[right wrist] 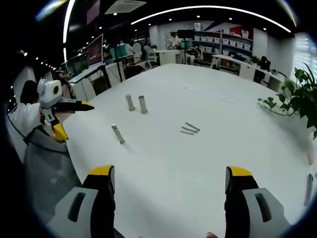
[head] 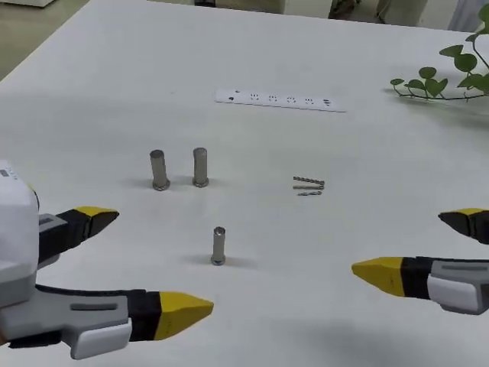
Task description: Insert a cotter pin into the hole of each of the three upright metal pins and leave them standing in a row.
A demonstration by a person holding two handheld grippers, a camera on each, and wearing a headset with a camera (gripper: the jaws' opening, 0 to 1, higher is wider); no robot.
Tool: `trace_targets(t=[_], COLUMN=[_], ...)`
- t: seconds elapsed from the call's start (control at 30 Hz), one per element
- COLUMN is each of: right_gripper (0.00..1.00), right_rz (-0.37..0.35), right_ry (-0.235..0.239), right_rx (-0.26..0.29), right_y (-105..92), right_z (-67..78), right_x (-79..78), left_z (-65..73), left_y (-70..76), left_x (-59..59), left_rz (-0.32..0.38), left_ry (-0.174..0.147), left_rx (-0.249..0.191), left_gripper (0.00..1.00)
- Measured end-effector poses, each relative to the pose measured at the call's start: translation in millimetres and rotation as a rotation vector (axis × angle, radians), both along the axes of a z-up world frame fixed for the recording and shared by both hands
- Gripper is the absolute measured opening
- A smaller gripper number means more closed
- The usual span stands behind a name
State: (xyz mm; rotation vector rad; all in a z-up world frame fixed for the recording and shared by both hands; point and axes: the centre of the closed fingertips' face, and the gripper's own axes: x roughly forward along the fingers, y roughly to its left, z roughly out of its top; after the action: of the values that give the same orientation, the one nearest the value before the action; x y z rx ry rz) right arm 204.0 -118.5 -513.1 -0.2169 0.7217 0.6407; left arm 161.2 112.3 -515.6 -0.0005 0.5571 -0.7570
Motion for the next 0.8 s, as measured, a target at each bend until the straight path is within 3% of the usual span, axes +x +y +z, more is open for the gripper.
trace_targets(t=[0.27, 0.8], right_gripper=[0.83, 0.72], right_rz=[0.143, 0.392], right_ry=[0.023, 0.064], right_rx=[-0.071, -0.209], right_y=[14.3, 42.7], right_z=[-4.7, -23.1], right_x=[14.7, 44.7], left_z=[0.1, 5.5], left_y=[14.7, 20.0], left_x=[-1.7, -4.7], left_rz=[0.035, 0.051], left_ry=[0.002, -0.002], left_rx=[0.004, -0.015], left_gripper=[0.99, 0.96])
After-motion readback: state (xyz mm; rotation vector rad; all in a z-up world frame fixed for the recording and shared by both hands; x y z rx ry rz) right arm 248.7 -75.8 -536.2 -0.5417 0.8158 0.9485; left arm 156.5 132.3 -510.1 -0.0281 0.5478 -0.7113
